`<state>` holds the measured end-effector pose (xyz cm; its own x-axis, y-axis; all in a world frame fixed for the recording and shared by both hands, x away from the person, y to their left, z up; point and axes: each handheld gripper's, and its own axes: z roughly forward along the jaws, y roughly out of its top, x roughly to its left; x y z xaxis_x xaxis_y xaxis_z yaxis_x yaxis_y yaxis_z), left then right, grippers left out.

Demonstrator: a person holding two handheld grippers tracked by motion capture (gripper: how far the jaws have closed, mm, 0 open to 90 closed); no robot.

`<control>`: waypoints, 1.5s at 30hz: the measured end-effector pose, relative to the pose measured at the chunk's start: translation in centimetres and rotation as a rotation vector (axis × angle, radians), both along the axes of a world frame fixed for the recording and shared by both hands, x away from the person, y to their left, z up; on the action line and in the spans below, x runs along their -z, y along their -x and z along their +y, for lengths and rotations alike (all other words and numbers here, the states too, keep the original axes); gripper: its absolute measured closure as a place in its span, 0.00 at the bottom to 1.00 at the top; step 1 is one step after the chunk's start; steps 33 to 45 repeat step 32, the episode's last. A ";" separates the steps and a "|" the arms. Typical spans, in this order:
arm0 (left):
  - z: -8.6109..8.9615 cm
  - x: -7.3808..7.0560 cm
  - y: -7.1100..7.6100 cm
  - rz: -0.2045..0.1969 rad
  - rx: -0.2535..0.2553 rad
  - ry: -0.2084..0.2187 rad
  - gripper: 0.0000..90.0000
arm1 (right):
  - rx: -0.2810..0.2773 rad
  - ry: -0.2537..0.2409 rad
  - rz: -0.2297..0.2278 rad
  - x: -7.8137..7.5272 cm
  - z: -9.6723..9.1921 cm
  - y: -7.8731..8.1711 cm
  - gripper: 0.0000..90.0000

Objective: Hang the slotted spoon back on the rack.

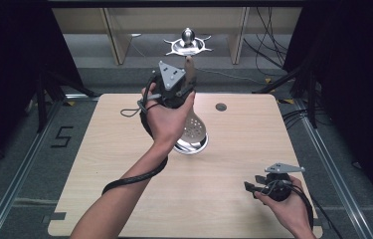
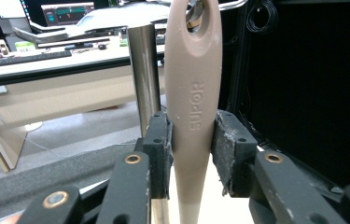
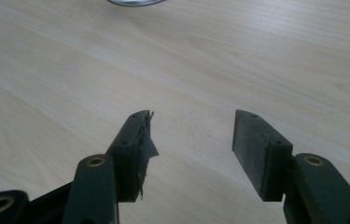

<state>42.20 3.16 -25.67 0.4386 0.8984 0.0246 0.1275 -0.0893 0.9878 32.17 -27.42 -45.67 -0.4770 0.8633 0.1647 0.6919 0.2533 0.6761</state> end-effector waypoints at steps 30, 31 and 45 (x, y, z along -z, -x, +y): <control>9.8 9.8 6.7 0.040 0.144 -0.113 0.45 | 0.023 -0.016 -0.006 -0.1 -0.3 0.3 0.52; 9.8 9.8 6.7 0.040 0.144 -0.113 0.45 | 0.023 -0.016 -0.006 -0.1 -0.3 0.3 0.52; 11.4 11.7 7.1 0.077 0.147 -0.125 0.45 | 0.028 -0.016 -0.009 0.0 -0.4 0.3 0.52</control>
